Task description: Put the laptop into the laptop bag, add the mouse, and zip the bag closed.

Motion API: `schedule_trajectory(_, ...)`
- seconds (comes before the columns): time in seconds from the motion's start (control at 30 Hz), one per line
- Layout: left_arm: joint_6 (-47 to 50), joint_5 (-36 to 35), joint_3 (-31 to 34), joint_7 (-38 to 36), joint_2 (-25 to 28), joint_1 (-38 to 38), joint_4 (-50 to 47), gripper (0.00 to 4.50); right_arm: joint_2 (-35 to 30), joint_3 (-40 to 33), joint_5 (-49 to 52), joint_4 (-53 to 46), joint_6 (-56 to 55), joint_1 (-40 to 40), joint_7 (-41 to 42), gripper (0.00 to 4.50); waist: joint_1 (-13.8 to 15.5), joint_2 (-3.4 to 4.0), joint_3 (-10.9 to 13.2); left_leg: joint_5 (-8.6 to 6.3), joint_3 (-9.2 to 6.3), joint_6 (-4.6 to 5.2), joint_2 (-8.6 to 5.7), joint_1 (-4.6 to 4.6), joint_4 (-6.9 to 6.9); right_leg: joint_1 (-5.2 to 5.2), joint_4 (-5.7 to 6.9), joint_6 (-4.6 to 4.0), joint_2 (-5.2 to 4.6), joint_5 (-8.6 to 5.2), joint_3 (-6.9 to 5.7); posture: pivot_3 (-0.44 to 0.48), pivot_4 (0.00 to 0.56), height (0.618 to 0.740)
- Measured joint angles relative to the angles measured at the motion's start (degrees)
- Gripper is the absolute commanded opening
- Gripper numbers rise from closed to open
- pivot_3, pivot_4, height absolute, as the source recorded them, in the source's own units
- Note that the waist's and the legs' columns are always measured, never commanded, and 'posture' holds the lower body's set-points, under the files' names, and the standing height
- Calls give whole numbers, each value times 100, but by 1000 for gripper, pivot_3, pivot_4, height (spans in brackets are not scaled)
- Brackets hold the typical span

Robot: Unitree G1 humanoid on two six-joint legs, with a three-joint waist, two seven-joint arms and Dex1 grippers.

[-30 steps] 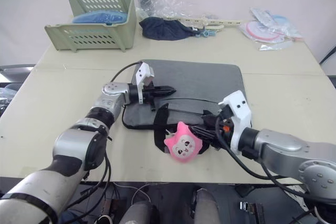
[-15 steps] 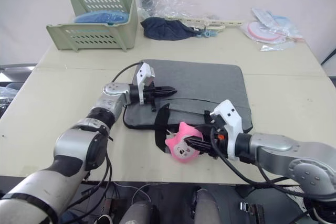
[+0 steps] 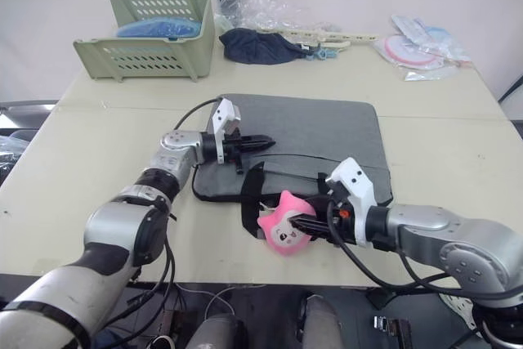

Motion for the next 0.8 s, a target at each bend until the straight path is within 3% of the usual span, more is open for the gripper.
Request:
schedule_trajectory(0.23,15,0,14,64,-23,8,0,75,5,411,-499,48,10,-17,419,3069,4,0,0,-2,0,3,0,10,-1,11,-4,0,-1,0,0,0,150,740)
schedule_trajectory(0.33,16,0,19,68,-27,8,0,0,5,420,-586,59,10,-16,494,2337,7,0,0,-2,0,3,0,10,-1,12,-4,0,-1,0,0,0,150,740)
schedule_trajectory(0.53,23,0,36,108,-32,8,5,0,96,441,-804,107,18,-10,639,38,10,0,0,-2,0,3,0,12,-1,13,-4,0,-1,0,0,0,150,740)
schedule_trajectory(0.8,9,24,-6,81,-32,49,-17,0,216,434,-884,150,117,-14,673,11,9,0,0,-2,0,4,0,21,-2,21,-4,0,-1,0,1,0,150,740)
